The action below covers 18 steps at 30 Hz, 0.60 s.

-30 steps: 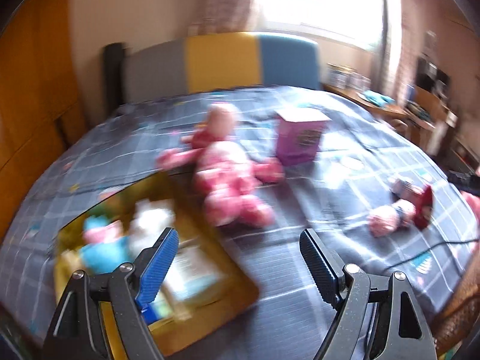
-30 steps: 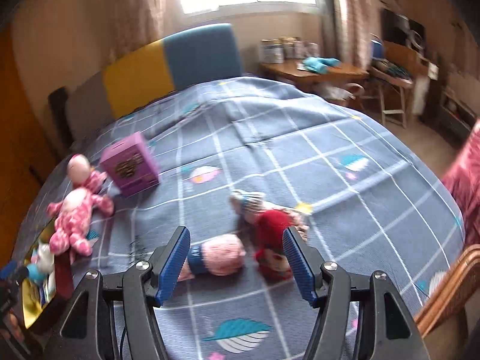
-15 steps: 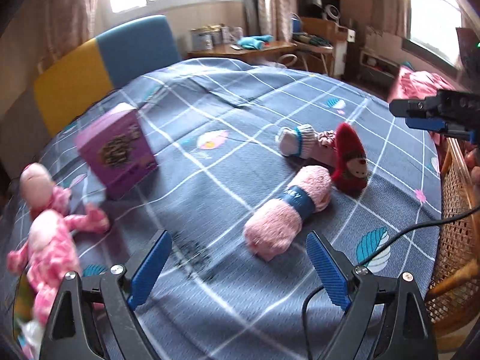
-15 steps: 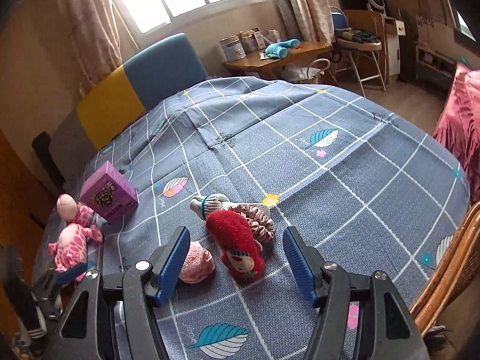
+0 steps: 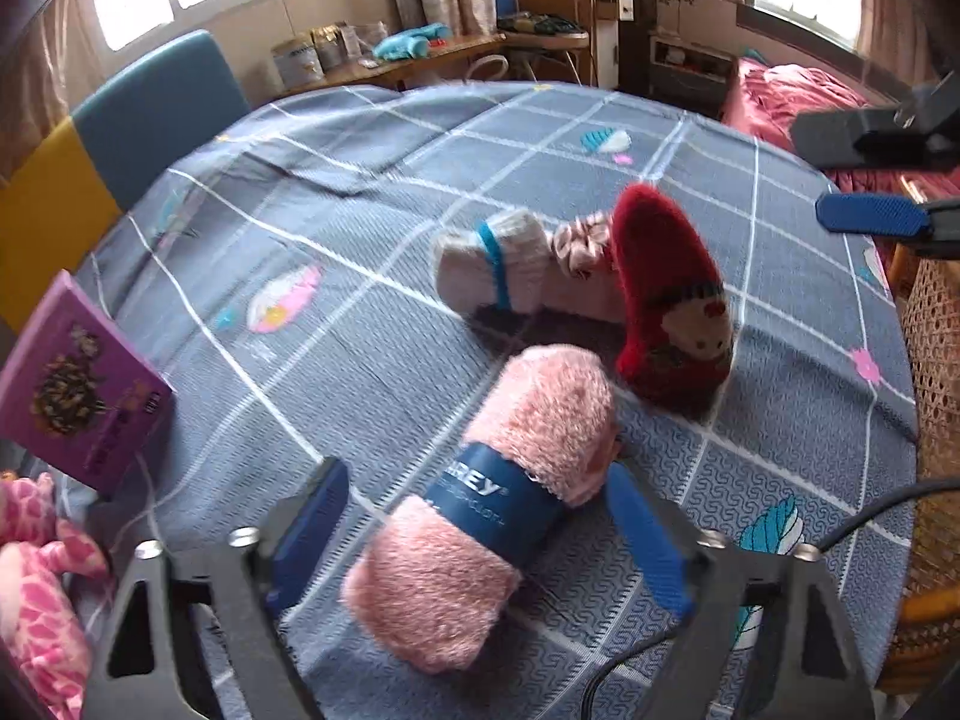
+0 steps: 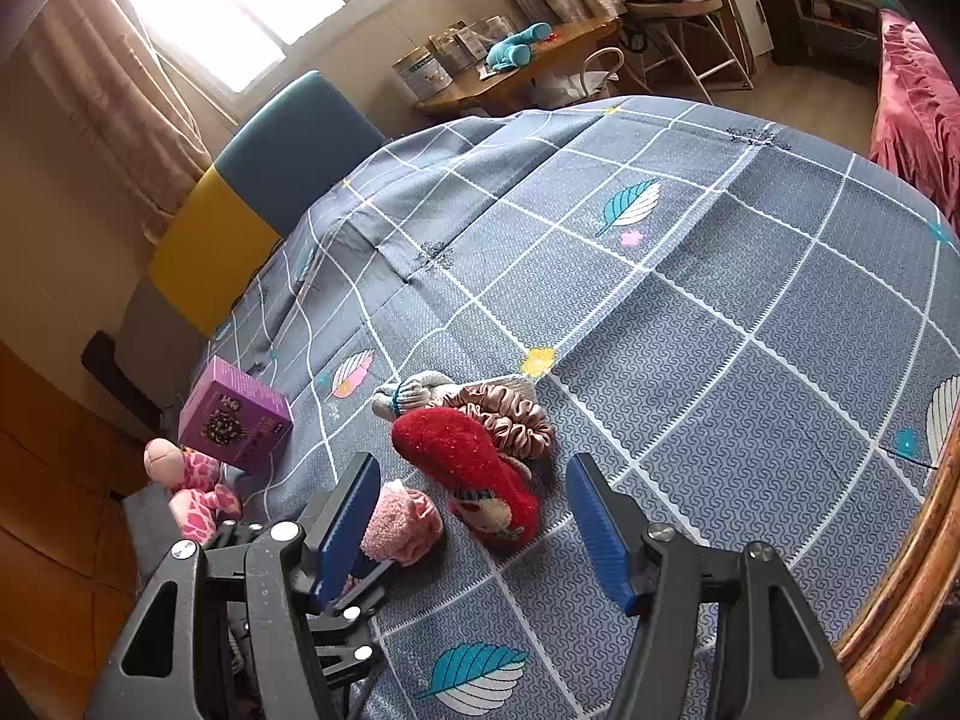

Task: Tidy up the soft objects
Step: 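Grasp the rolled pink towel with the left tool while the right tool approaches the satin scrunchie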

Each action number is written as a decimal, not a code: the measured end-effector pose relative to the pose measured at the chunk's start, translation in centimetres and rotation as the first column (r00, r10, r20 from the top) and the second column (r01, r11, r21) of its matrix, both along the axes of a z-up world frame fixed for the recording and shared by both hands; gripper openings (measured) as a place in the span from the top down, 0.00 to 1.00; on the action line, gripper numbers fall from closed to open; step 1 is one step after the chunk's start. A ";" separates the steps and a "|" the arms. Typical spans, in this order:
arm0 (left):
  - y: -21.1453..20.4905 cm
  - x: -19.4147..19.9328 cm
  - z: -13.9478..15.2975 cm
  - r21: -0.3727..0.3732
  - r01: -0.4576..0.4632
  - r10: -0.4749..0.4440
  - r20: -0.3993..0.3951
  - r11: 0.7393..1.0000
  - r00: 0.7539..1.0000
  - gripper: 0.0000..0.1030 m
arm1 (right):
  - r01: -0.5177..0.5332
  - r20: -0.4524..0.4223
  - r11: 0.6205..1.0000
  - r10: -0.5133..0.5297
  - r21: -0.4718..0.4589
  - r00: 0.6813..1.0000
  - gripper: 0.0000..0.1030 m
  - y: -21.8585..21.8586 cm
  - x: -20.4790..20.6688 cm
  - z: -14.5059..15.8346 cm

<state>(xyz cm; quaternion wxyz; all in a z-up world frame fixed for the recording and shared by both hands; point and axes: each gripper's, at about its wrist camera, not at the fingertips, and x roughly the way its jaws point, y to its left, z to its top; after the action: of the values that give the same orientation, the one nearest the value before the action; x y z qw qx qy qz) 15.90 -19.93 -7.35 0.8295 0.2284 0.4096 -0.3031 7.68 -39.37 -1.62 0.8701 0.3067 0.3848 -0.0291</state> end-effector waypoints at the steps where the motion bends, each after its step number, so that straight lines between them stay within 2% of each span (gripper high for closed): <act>1: -0.2 0.1 -0.6 0.008 0.001 -0.001 -0.021 1.000 1.000 0.51 | 0.000 -0.005 1.000 0.000 -0.002 1.000 0.37 0.0 0.1 0.0; 2: -0.1 0.3 -1.2 0.002 -0.004 0.004 -0.063 1.000 0.998 0.52 | -0.005 -0.009 1.000 0.005 -0.005 1.000 0.37 0.1 0.1 -0.1; 6: 2.0 -0.1 -0.3 -0.099 -0.060 0.052 -0.082 0.993 0.995 0.53 | -0.051 -0.023 0.999 0.051 -0.013 0.998 0.37 0.6 0.8 -0.1; 8: 3.5 -0.5 0.5 -0.139 -0.098 0.085 -0.094 0.985 0.992 0.53 | -0.046 -0.027 0.999 0.046 0.012 0.999 0.37 0.5 1.2 -0.2; 11: 6.4 -1.1 1.9 -0.204 -0.165 0.143 -0.117 0.965 0.983 0.53 | -0.062 -0.039 0.997 0.064 0.053 0.997 0.37 0.9 2.7 -0.3; 15: 10.3 -1.9 2.9 -0.258 -0.261 0.229 -0.146 0.930 0.962 0.53 | -0.081 -0.111 0.997 0.081 0.009 0.990 0.37 2.4 5.4 -1.4; 17: 11.9 -2.7 3.1 -0.272 -0.298 0.264 -0.156 0.915 0.952 0.53 | -0.149 -0.152 0.987 0.155 0.053 0.976 0.37 3.5 6.4 -2.3; 18: 12.6 -3.0 3.2 -0.278 -0.314 0.279 -0.160 0.908 0.947 0.53 | -0.202 -0.126 0.972 0.217 0.121 0.968 0.35 4.2 6.4 -2.4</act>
<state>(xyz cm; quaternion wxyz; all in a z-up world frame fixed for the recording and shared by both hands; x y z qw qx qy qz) 12.93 -7.34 -4.18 0.8656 0.0168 0.4365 -0.2448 14.12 -35.22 -4.00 0.8217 0.3077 0.4755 0.0625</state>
